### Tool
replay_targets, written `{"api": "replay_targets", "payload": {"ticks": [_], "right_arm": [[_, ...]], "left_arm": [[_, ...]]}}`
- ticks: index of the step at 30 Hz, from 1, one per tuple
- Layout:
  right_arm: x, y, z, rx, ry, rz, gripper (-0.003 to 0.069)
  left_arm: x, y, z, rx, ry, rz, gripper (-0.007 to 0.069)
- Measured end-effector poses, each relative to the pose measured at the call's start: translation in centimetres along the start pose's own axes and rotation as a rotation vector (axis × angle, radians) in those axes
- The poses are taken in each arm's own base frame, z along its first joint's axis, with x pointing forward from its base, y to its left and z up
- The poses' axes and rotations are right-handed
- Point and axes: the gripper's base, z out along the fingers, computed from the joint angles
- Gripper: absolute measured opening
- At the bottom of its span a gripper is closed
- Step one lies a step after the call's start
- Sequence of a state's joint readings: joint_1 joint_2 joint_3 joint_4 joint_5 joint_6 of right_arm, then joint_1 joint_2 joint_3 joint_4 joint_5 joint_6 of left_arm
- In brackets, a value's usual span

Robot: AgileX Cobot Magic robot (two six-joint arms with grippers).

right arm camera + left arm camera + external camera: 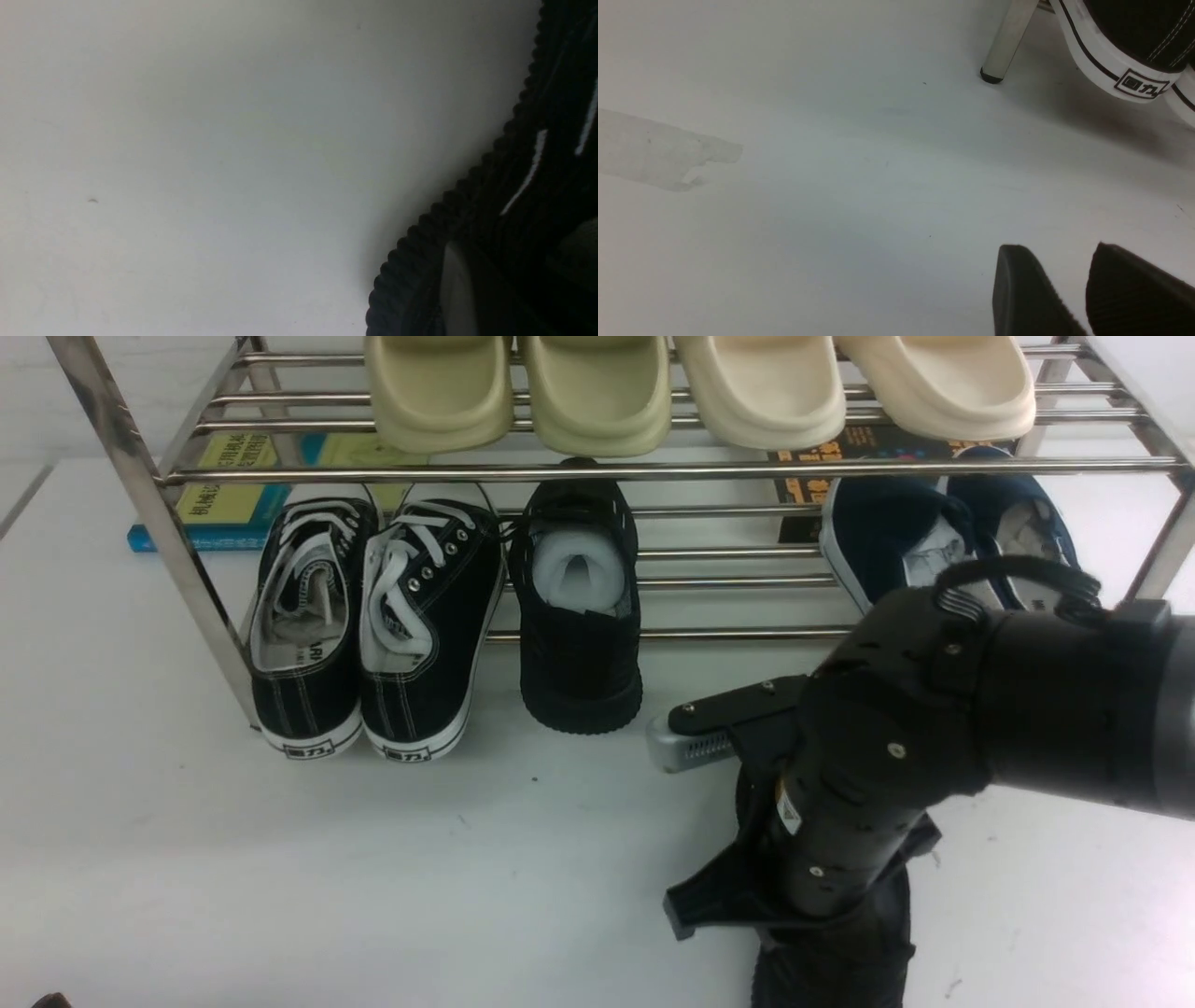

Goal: Take the shoes off the shelf with your hand on the white table.

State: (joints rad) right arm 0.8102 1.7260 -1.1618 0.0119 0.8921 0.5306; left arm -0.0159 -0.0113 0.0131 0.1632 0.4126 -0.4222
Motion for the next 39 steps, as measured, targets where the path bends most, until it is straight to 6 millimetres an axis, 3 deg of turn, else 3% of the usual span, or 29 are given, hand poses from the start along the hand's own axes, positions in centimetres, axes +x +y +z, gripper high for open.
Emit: {"api": "replay_targets", "payload": {"ticks": [5, 10, 13, 15, 16, 19, 21, 24, 27, 30, 32, 39], "right_arm": [[-0.1, 0.0, 1.4, 0.019, 0.030, 0.000, 0.0062], [-0.1, -0.1, 1.2, 0.026, 0.025, -0.007, 0.0174], [0.0, -0.1, -0.4, 0.024, 0.023, -0.008, 0.0324], [0.0, -0.1, -1.2, 0.021, 0.018, -0.016, 0.0365], [-0.2, 0.1, -2.9, 0.011, 0.000, -0.037, 0.0431], [-0.3, 0.2, -5.1, 0.000, -0.018, -0.060, 0.0489], [-0.5, 0.5, -7.8, -0.034, -0.040, -0.090, 0.0536], [-1.4, 1.3, -10.6, -0.092, -0.102, -0.148, 0.0550], [-2.5, 2.3, -11.6, -0.144, -0.164, -0.190, 0.0551], [-4.2, 3.4, -11.6, -0.175, -0.222, -0.231, 0.0551], [-6.4, 4.6, -10.2, -0.185, -0.253, -0.267, 0.0551], [-10.8, 7.1, -8.0, -0.188, -0.324, -0.330, 0.0551]], "left_arm": [[0.0, 0.0, 0.0, 0.000, 0.000, 0.000, 0.0239], [0.0, 0.0, 0.0, 0.000, 0.000, 0.000, 0.0239], [0.0, 0.0, 0.0, 0.000, 0.000, 0.000, 0.0239], [0.0, 0.0, 0.0, 0.000, 0.000, 0.000, 0.0239], [0.0, 0.0, 0.0, 0.000, 0.000, 0.000, 0.0239], [0.0, 0.0, 0.0, 0.000, 0.000, 0.000, 0.0239], [0.0, 0.0, 0.0, 0.000, 0.000, 0.000, 0.0239], [0.0, 0.0, 0.0, 0.000, 0.000, 0.000, 0.0239], [0.0, 0.0, 0.0, 0.000, 0.000, 0.000, 0.0239], [0.0, 0.0, 0.0, 0.000, 0.000, 0.001, 0.0239], [0.0, 0.0, 0.0, 0.000, 0.000, 0.001, 0.0239], [0.0, 0.0, 0.0, 0.000, 0.000, 0.001, 0.0239]]}}
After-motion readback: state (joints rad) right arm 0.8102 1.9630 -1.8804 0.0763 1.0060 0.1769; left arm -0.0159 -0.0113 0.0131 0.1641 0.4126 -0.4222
